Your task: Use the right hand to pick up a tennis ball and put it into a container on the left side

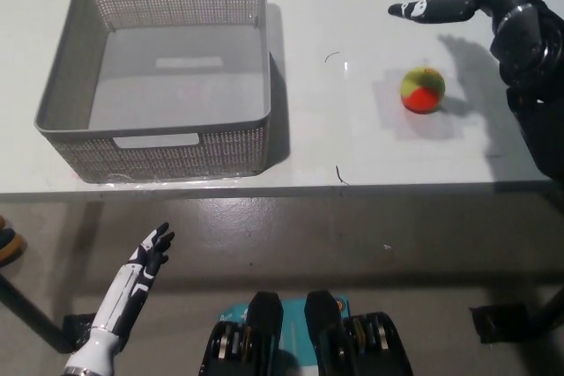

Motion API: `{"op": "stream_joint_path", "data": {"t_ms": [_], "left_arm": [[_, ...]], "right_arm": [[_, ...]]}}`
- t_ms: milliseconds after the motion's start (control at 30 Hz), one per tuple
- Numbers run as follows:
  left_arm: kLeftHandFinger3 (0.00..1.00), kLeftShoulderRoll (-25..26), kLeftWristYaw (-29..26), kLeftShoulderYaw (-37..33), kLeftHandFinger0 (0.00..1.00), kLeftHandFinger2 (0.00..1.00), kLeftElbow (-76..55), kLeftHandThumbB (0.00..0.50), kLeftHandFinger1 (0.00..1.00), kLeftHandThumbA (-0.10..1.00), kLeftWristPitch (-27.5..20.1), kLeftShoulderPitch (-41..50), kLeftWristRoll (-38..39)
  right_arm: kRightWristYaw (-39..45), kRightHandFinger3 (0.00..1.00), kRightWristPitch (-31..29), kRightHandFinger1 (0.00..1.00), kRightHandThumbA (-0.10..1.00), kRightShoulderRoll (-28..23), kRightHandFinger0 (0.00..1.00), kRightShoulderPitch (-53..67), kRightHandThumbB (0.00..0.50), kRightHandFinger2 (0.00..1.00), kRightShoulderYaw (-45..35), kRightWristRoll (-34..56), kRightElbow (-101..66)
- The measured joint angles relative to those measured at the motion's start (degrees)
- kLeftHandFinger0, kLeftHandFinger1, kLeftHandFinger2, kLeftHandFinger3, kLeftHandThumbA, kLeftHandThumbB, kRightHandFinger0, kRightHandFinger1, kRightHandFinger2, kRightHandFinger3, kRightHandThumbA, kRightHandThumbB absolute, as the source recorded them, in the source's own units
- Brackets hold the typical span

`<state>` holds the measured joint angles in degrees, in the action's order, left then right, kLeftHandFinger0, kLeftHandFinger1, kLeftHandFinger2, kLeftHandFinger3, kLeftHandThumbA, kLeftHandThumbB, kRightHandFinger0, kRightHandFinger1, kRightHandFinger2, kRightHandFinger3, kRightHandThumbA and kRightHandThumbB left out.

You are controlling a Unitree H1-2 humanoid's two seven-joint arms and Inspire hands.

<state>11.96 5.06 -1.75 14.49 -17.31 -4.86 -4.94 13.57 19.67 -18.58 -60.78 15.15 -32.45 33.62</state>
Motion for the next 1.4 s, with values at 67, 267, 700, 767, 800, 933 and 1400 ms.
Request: {"op": "stream_joint_path", "data": {"t_ms": [67, 267, 700, 767, 800, 933, 1400], "left_arm": [[1.0, 0.02, 0.05, 0.0, 1.0, 1.0, 0.0, 0.282, 1.0, 1.0, -0.02, 0.0, -0.08], [1.0, 0.02, 0.12, 0.0, 1.0, 1.0, -0.04, 0.289, 1.0, 1.0, -0.03, 0.03, -0.22], [1.0, 0.03, 0.49, 0.02, 1.0, 1.0, 0.0, 0.293, 1.0, 1.0, -0.2, 0.39, -0.44], [1.0, 0.03, 0.52, 0.01, 1.0, 1.0, -0.01, 0.28, 1.0, 1.0, -0.2, 0.4, -0.44], [1.0, 0.03, 0.52, 0.01, 1.0, 1.0, -0.01, 0.271, 1.0, 1.0, -0.2, 0.4, -0.46], [1.0, 0.05, 0.53, 0.0, 1.0, 1.0, -0.02, 0.28, 1.0, 1.0, -0.2, 0.4, -0.63], [1.0, 0.18, 0.56, 0.01, 1.0, 1.0, -0.04, 0.272, 1.0, 1.0, -0.19, 0.35, -1.21]], "right_arm": [[0.48, 1.0, -0.01, 1.0, 1.0, 0.03, 1.0, -0.96, 0.469, 1.0, 0.67, 0.21, 2.75], [0.97, 1.0, -0.33, 1.0, 1.0, 0.24, 1.0, -3.05, 0.455, 1.0, 2.14, 0.43, 10.83], [0.85, 1.0, -3.09, 1.0, 1.0, 1.75, 1.0, -4.54, 0.454, 1.0, 4.2, 1.02, 23.56], [0.81, 1.0, -3.41, 1.0, 1.0, 2.37, 1.0, -4.55, 0.455, 1.0, 4.19, 1.43, 24.81], [0.79, 1.0, -3.53, 1.0, 1.0, 2.69, 1.0, -4.55, 0.458, 1.0, 4.2, 1.63, 25.3], [0.68, 1.0, -4.55, 1.0, 1.0, 3.63, 1.0, -4.55, 0.453, 1.0, 4.2, 2.09, 27.06], [-0.15, 1.0, -7.94, 1.0, 1.0, 5.49, 1.0, -4.68, 0.453, 1.0, 4.4, 3.03, 33.88]]}}
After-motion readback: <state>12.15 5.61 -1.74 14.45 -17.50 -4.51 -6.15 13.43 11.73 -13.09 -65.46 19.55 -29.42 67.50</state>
